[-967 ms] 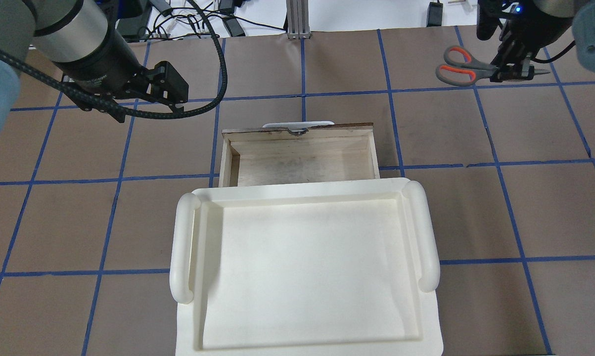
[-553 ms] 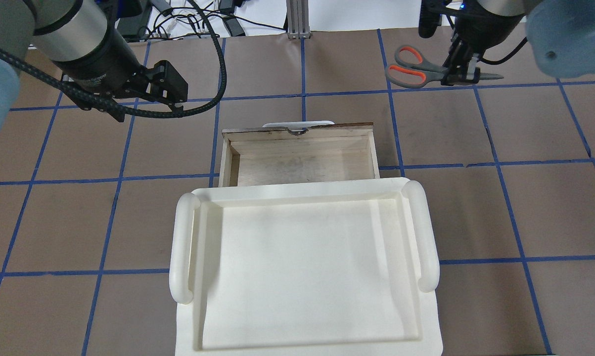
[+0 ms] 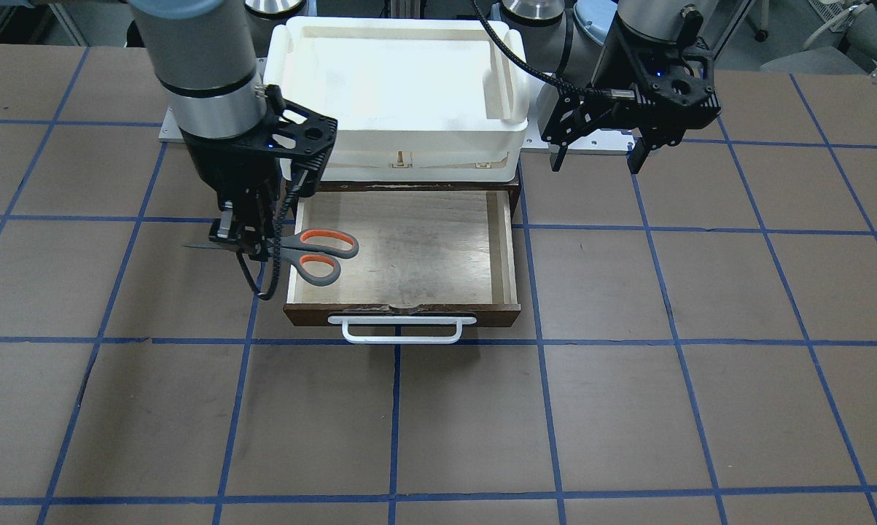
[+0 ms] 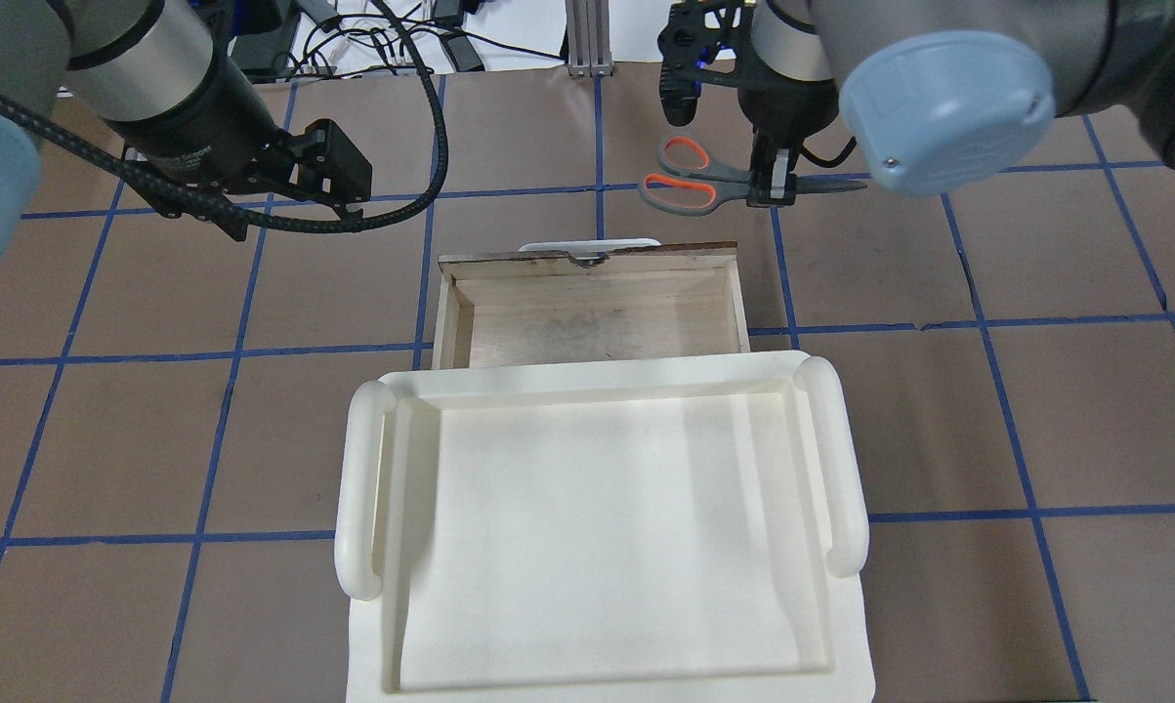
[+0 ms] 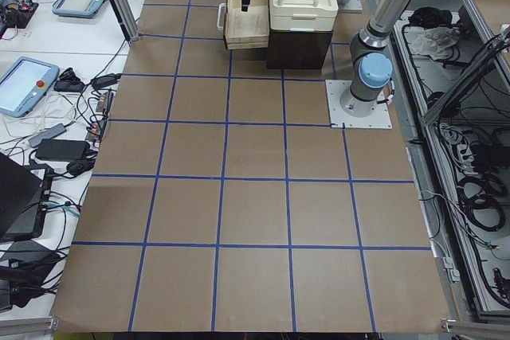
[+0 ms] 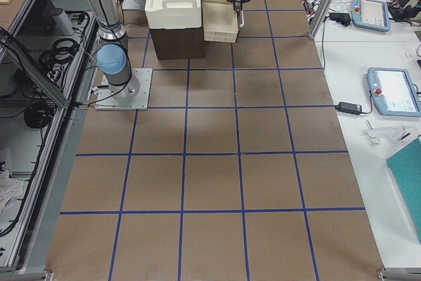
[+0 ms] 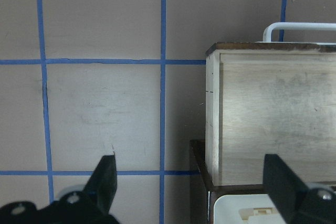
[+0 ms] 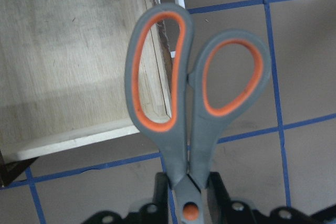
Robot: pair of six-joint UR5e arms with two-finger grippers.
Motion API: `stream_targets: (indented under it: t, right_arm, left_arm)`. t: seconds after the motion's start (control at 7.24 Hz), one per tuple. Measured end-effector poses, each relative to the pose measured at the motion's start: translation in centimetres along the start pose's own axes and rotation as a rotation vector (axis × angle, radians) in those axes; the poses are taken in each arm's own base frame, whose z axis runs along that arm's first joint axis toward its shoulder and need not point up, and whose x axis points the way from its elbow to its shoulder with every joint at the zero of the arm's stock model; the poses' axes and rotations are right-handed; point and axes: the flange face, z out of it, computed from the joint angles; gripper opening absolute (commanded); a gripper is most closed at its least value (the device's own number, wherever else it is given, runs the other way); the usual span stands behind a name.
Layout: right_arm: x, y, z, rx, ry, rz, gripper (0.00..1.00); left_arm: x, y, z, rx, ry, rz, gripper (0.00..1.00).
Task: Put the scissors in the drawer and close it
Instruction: 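Lift the scissors and carry them with the right gripper over the open drawer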
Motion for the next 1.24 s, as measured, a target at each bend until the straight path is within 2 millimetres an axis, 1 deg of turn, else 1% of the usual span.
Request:
stream_targets:
  t: [0.14, 0.28, 0.69, 0.83, 0.97, 1.24]
  right_arm:
    - [-0.9, -2.5, 0.7, -0.017, -0.003, -0.036, 0.00]
    - [-1.6, -4.3, 1.3, -0.024, -0.007, -0.062, 0.00]
    - [-2.9, -8.7, 3.2, -0.009, -0.004, -0.125, 0.00]
    - [-3.2, -9.7, 4.0, -0.007, -0.008, -0.136, 0.00]
    - [-3.3, -10.3, 4.8, -0.010, -0.018, -0.142, 0.00]
    - [-3.4, -10.7, 6.6, -0.022, -0.046, -0.149, 0.00]
  left_arm:
    - [0.0, 0.0, 0.0, 0.000, 0.000, 0.000, 1.00]
    - [0.0, 0.0, 0.0, 0.000, 0.000, 0.000, 1.00]
    - [0.0, 0.0, -0.1, 0.001, 0.000, 0.000, 1.00]
    - [0.0, 0.0, -0.1, 0.001, 0.000, 0.000, 1.00]
    - [0.0, 0.0, -0.1, 0.002, 0.000, 0.000, 1.00]
    - [0.0, 0.0, -0.1, 0.002, 0.000, 0.001, 1.00]
